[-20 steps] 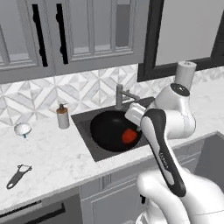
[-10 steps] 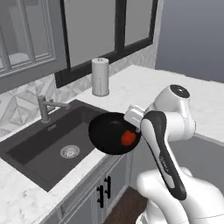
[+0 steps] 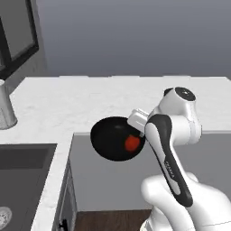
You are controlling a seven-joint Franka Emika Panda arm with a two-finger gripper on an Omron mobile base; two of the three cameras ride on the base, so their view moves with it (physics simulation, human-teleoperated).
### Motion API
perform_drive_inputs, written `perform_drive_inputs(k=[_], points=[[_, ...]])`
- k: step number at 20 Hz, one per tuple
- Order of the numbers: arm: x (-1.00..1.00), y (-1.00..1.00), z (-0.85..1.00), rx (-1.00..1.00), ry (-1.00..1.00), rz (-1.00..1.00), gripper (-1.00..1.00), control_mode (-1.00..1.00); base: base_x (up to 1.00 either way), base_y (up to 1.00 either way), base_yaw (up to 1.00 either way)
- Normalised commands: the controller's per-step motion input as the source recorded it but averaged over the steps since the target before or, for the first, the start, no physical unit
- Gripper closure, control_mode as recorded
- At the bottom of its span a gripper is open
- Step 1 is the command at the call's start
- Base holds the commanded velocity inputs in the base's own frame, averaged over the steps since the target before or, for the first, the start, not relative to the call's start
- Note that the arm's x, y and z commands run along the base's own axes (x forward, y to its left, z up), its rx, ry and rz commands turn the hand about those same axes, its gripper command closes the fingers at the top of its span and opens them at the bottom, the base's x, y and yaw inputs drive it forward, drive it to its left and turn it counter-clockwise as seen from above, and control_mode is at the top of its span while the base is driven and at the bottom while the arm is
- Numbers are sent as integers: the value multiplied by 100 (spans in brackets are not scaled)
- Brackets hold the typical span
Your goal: Pick the bell pepper from the sink and place it in the bowl. Then pick the bowl and place it in the microwave. Then close the microwave door and press the start button.
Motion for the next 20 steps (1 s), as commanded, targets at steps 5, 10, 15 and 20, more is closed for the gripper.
perform_drive_inputs(k=[5, 10, 15, 20], points=[[0, 0, 0, 0, 0, 0, 100, 100, -11, 0, -98], [0, 0, 0, 0, 0, 0, 100, 100, -4, 0, -98], [0, 0, 0, 0, 0, 0, 100, 100, 0, 0, -97], [0, 0, 0, 0, 0, 0, 100, 100, 4, -4, -91]])
